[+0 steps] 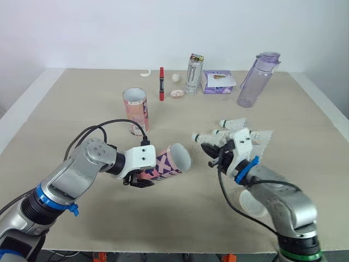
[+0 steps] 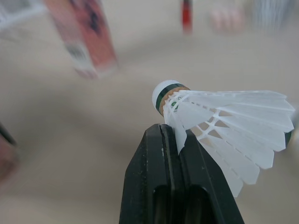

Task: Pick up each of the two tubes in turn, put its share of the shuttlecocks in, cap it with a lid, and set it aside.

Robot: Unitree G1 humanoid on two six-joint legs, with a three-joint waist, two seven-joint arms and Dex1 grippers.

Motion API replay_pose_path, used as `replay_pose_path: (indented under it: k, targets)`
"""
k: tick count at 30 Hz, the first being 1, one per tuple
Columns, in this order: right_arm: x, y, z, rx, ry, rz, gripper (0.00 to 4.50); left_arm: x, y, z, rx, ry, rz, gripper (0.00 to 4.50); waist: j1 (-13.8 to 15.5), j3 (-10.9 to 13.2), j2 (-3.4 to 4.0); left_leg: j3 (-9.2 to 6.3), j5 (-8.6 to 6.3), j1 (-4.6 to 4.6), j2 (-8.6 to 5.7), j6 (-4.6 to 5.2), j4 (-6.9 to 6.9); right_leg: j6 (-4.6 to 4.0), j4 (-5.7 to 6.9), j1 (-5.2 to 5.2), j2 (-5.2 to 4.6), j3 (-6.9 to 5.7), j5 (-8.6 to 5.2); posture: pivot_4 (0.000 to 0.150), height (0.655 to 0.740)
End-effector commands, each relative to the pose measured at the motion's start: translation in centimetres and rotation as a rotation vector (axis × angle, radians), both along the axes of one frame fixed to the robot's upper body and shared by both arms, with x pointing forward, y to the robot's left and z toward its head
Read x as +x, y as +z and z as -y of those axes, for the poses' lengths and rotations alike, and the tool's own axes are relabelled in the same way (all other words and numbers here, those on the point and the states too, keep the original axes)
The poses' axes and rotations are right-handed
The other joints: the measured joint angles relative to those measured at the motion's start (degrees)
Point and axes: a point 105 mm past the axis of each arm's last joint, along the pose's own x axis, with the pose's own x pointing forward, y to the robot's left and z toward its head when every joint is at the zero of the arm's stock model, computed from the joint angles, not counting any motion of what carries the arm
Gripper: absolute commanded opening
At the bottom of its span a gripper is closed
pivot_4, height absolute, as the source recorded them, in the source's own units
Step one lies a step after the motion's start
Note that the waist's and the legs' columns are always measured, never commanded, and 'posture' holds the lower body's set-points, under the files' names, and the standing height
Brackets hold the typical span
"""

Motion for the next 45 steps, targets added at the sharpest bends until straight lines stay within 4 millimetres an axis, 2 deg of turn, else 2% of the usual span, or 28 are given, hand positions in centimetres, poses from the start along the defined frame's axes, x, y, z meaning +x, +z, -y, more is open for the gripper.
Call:
replay_pose_path:
  k: [1, 3, 8, 11, 17, 29, 32, 33, 35, 36, 38, 39, 40, 42, 45]
  targets:
    - [-4.7, 4.8, -1.4, -0.316, 0.36, 0.371, 0.05, -0.1, -2.3, -1.3, 0.062, 0.053, -0.083, 2.8, -0.06, -0.03, -0.06, 0.03, 0.0, 0.05, 0.0, 0.0, -0.01, 0.03, -0.01, 0.02, -0.01, 0.0, -0.04, 0.15, 0.74]
    - [-5.6, 4.8, -1.4, -0.438, 0.459, 0.431, 0.05, -0.1, -2.4, -1.4, 0.063, 0.054, -0.086, 2.8, -0.06, -0.09, -0.18, 0.0, -0.01, 0.1, 0.02, 0.0, -0.08, 0.0, -0.02, 0.05, 0.02, -0.03, -0.09, 0.15, 0.74]
    - [-6.3, 4.7, -2.2, -0.515, 0.575, 0.49, 0.05, 0.0, -2.4, -1.4, 0.064, 0.053, -0.09, 2.8, -0.06, -0.05, -0.27, -0.06, -0.01, 0.33, 0.1, 0.0, -0.15, -0.09, -0.01, 0.24, 0.1, -0.08, -0.12, 0.15, 0.74]
    - [-5.9, 4.3, -3.2, -0.558, 0.596, 0.508, 0.05, 0.1, -2.3, -1.3, 0.063, 0.053, -0.087, 2.8, -0.06, -0.04, -0.28, -0.01, -0.01, 0.34, 0.1, 0.0, -0.11, -0.07, -0.01, 0.25, 0.08, -0.04, -0.1, 0.15, 0.74]
    - [-5.9, 3.1, -3.9, -0.643, 0.645, 0.516, 0.05, 0.0, -2.2, -1.3, 0.058, 0.06, -0.087, 2.8, -0.06, -0.03, -0.31, 0.01, -0.01, 0.43, 0.11, 0.0, -0.09, -0.09, -0.01, 0.33, 0.07, -0.04, -0.09, 0.15, 0.74]
    - [-5.4, 2.8, -3.7, -0.672, 0.647, 0.534, 0.05, 0.0, -2.3, -1.2, 0.056, 0.06, -0.09, 2.8, -0.05, 0.01, -0.35, 0.01, 0.0, 0.43, 0.11, 0.0, -0.09, -0.15, -0.01, 0.34, 0.06, -0.04, -0.05, 0.15, 0.74]
    - [-5.4, 2.8, -3.8, -0.649, 0.659, 0.514, 1.03, 0.0, -2.3, -1.1, 0.056, 0.057, -0.089, 2.8, -0.05, 0.01, -0.35, 0.01, 0.0, 0.43, 0.11, 0.0, -0.09, -0.15, -0.01, 0.34, 0.06, -0.04, -0.05, 0.15, 0.74]
    - [-5.4, 2.8, -3.8, -0.637, 0.659, 0.507, 1.18, 0.0, -2.3, -1.1, 0.056, 0.056, -0.089, 2.8, -0.05, 0.01, -0.35, 0.01, 0.0, 0.43, 0.11, 0.0, -0.09, -0.15, -0.01, 0.34, 0.06, -0.04, -0.05, 0.15, 0.74]
    - [-5.5, 3.4, -3.5, -0.581, 0.641, 0.48, 1.85, 0.1, -2.2, -1.2, 0.057, 0.056, -0.089, 2.8, -0.05, 0.01, -0.35, 0.01, 0.0, 0.43, 0.11, 0.0, -0.09, -0.15, -0.01, 0.34, 0.06, -0.04, -0.05, 0.15, 0.74]
    - [-5.6, 3.8, -3.1, -0.551, 0.631, 0.465, 2.44, 0.1, -2.2, -1.2, 0.057, 0.056, -0.09, 2.8, -0.05, 0.01, -0.35, 0.01, 0.0, 0.43, 0.11, 0.0, -0.09, -0.15, -0.01, 0.35, 0.06, -0.05, -0.05, 0.15, 0.74]
    - [-5.8, 4.1, -1.9, -0.487, 0.605, 0.42, 3.09, 0.1, -2.2, -1.2, 0.057, 0.057, -0.09, 2.8, -0.05, 0.01, -0.35, 0.01, 0.0, 0.43, 0.11, 0.0, -0.09, -0.15, -0.01, 0.35, 0.06, -0.04, -0.05, 0.15, 0.74]
    - [-6.1, 4.3, -1.2, -0.407, 0.567, 0.377, 3.51, 0.1, -2.3, -1.2, 0.058, 0.056, -0.09, 2.8, -0.05, 0.01, -0.35, 0.01, 0.0, 0.42, 0.11, 0.0, -0.09, -0.15, -0.01, 0.36, 0.06, -0.04, -0.05, 0.15, 0.74]
    - [-6.2, 4.6, -0.5, -0.313, 0.515, 0.335, 4.13, 0.1, -2.3, -1.2, 0.058, 0.055, -0.091, 2.8, -0.01, 0.01, -0.36, 0.0, 0.0, 0.43, 0.1, 0.0, -0.09, -0.15, -0.01, 0.37, 0.06, -0.04, -0.05, 0.15, 0.74]
    - [-6.0, 5.0, 0.7, -0.171, 0.417, 0.262, 4.36, 0.1, -2.3, -1.2, 0.06, 0.053, -0.091, 2.8, 0.24, 0.04, -0.46, -0.05, 0.0, 0.41, 0.09, 0.0, -0.09, -0.12, -0.01, 0.41, 0.06, -0.06, -0.08, 0.15, 0.74]
    - [-3.5, 3.5, 6.4, -0.036, 0.082, 0.145, 4.36, 0.0, -2.3, -1.0, 0.059, 0.047, -0.091, 2.8, 0.11, 0.05, -0.38, -0.15, -0.01, 0.43, 0.1, -0.01, -0.12, -0.11, -0.01, 0.5, 0.07, -0.11, -0.16, 0.15, 0.74]
